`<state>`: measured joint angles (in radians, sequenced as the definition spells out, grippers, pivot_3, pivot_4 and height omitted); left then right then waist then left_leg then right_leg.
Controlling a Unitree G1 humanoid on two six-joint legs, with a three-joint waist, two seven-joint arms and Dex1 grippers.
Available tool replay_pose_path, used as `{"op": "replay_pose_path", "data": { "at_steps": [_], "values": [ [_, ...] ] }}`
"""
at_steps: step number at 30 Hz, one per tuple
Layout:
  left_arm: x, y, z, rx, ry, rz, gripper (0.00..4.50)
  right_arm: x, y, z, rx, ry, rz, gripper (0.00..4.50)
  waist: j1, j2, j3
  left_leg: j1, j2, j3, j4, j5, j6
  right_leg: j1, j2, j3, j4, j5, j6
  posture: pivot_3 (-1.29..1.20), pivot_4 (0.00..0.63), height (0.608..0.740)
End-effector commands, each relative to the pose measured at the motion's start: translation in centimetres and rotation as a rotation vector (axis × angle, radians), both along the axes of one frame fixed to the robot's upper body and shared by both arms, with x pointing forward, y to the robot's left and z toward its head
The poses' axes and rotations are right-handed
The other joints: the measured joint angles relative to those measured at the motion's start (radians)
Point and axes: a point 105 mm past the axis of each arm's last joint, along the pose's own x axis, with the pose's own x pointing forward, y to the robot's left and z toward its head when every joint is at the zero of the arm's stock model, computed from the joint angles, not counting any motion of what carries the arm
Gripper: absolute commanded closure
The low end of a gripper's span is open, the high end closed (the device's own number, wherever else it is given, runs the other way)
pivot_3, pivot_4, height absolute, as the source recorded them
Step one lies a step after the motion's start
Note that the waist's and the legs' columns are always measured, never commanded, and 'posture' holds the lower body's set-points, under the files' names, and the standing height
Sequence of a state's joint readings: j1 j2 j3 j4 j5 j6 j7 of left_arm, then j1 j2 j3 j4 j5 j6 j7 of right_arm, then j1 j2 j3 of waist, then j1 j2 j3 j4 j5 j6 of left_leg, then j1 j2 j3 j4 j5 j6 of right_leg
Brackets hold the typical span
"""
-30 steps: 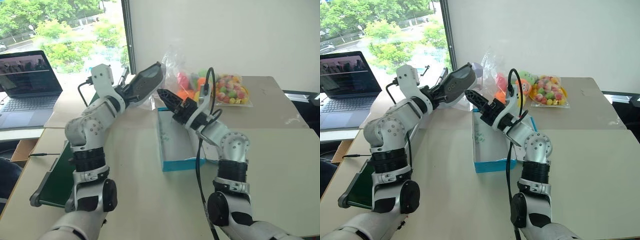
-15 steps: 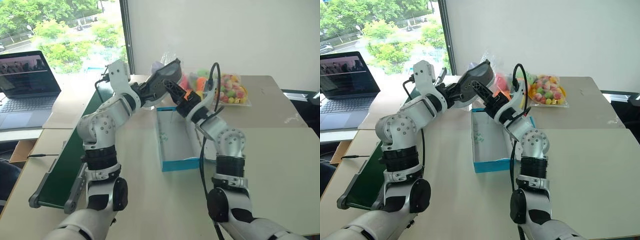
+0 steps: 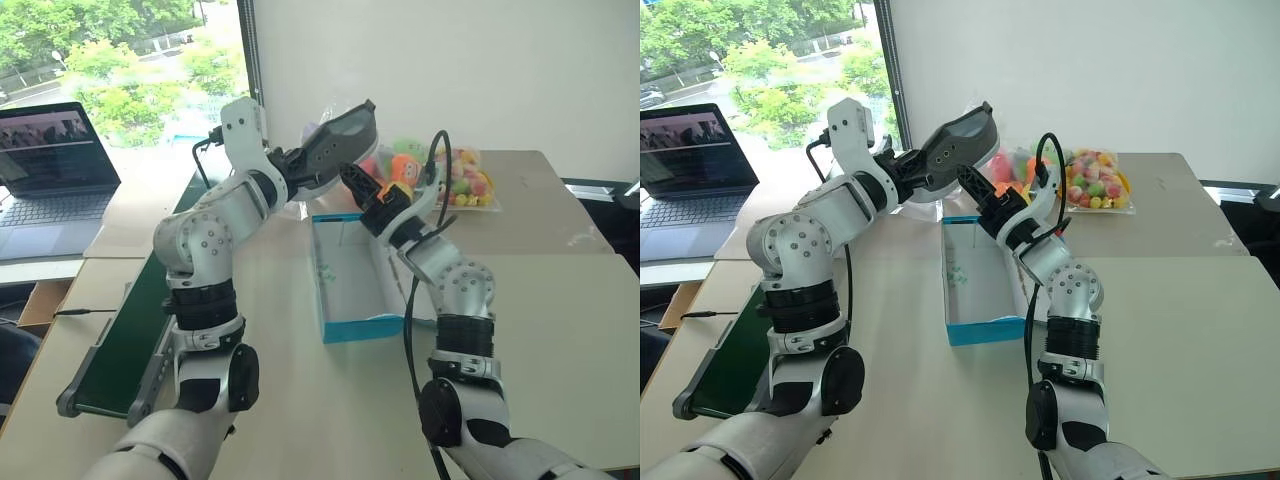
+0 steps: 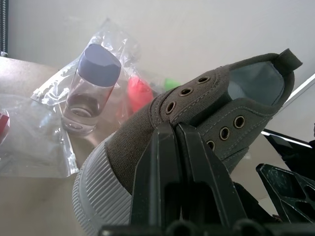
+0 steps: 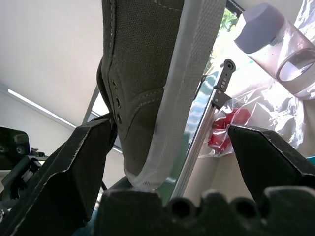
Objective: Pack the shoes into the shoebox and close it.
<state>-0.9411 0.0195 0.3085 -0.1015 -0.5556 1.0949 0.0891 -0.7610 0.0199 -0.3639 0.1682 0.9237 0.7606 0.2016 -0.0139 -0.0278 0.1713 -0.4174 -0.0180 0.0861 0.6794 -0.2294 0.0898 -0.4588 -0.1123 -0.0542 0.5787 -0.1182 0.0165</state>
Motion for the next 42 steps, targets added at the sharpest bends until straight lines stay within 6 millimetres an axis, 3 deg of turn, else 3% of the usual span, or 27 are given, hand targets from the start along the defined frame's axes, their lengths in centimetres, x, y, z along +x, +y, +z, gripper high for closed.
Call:
{"op": "replay_pose_path", "data": {
  "at_steps": [1, 10, 11, 22, 23, 25, 29, 32, 35, 40, 42],
  "values": [
    [-1.0, -0.9, 1.8, -0.015, -0.067, -0.038, 4.46, 0.0, -0.1, 2.2, 0.032, -0.083, -0.005, 0.00, 0.000, 0.000, 0.000, 0.000, 0.000, 0.000, 0.000, 0.000, 0.000, 0.000, 0.000, 0.000, 0.000, 0.000, 0.000, 0.00, 0.150, 0.740],
    [-1.1, -1.7, 1.3, -0.015, -0.040, -0.074, 4.46, 0.3, 0.0, 2.8, 0.054, -0.103, -0.005, 0.00, 0.000, 0.000, 0.000, 0.000, 0.000, 0.000, 0.000, 0.000, 0.000, 0.000, 0.000, 0.000, 0.000, 0.000, 0.000, 0.00, 0.150, 0.740],
    [-1.2, -1.8, 1.2, -0.015, -0.037, -0.081, 4.50, 0.3, 0.1, 2.9, 0.057, -0.105, -0.006, 0.53, 0.000, 0.000, 0.000, 0.000, 0.000, 0.000, 0.000, 0.000, 0.000, 0.000, 0.000, 0.000, 0.000, 0.000, 0.000, 0.00, 0.150, 0.740],
    [-1.7, -2.0, 0.8, 0.018, -0.034, -0.139, 4.50, 0.3, -0.3, 3.5, 0.058, -0.130, -0.019, 4.03, 0.000, 0.000, 0.000, 0.000, 0.000, 0.000, 0.000, 0.000, 0.000, 0.000, 0.000, 0.000, 0.000, 0.000, 0.000, 0.00, 0.150, 0.740],
    [-2.1, -2.3, 0.8, 0.013, -0.043, -0.185, 4.20, 0.3, -0.4, 3.6, 0.054, -0.134, -0.020, 4.18, -0.001, 0.000, 0.000, 0.000, 0.000, 0.000, 0.000, 0.000, 0.000, 0.000, 0.000, 0.000, 0.000, 0.000, 0.000, 0.00, 0.150, 0.740],
    [-3.0, -2.7, 0.8, 0.049, -0.064, -0.266, 3.70, 0.3, -0.6, 3.7, 0.041, -0.143, -0.028, 4.23, -0.001, 0.000, 0.000, 0.000, 0.000, 0.000, 0.000, 0.000, 0.000, 0.000, 0.000, 0.000, 0.000, 0.000, 0.000, 0.00, 0.150, 0.740],
    [-3.4, -1.6, 0.7, 0.135, -0.084, -0.304, 2.18, 0.3, -1.5, 4.2, 0.002, -0.160, -0.052, 4.25, -0.001, 0.000, 0.000, 0.000, 0.000, 0.000, 0.000, 0.000, 0.000, 0.000, 0.000, 0.000, 0.000, 0.000, 0.000, 0.00, 0.150, 0.740],
    [-4.1, 0.0, 0.8, 0.304, -0.143, -0.346, 2.12, 0.7, -3.2, 4.0, -0.126, -0.094, -0.114, 4.25, -0.005, 0.001, 0.000, 0.000, 0.000, 0.001, 0.000, 0.000, 0.000, -0.001, 0.000, 0.001, 0.000, 0.000, 0.000, 0.00, 0.150, 0.740],
    [-5.1, 1.1, -0.4, 0.496, -0.175, -0.408, 2.12, -0.6, -3.4, 3.9, -0.344, -0.036, -0.037, 4.25, -0.005, 0.002, 0.001, 0.000, 0.000, 0.001, -0.001, 0.000, -0.001, -0.002, 0.000, 0.002, 0.001, 0.000, 0.000, 0.00, 0.150, 0.740],
    [-5.0, 1.3, -1.8, 0.519, -0.169, -0.424, 2.12, -1.6, -4.5, 2.6, -0.697, 0.067, -0.040, 4.25, 0.000, 0.002, 0.001, 0.000, 0.000, 0.002, -0.003, 0.001, -0.004, -0.004, -0.001, 0.003, -0.001, -0.001, -0.002, 0.00, 0.150, 0.740],
    [-4.8, 1.1, -2.2, 0.524, -0.170, -0.420, 2.12, -2.1, -4.4, 1.8, -0.754, 0.111, 0.007, 4.25, 0.001, 0.002, 0.001, 0.000, 0.001, 0.002, -0.002, 0.000, -0.002, -0.004, -0.001, 0.003, -0.001, -0.001, -0.002, 0.00, 0.150, 0.740]
  ]
}}
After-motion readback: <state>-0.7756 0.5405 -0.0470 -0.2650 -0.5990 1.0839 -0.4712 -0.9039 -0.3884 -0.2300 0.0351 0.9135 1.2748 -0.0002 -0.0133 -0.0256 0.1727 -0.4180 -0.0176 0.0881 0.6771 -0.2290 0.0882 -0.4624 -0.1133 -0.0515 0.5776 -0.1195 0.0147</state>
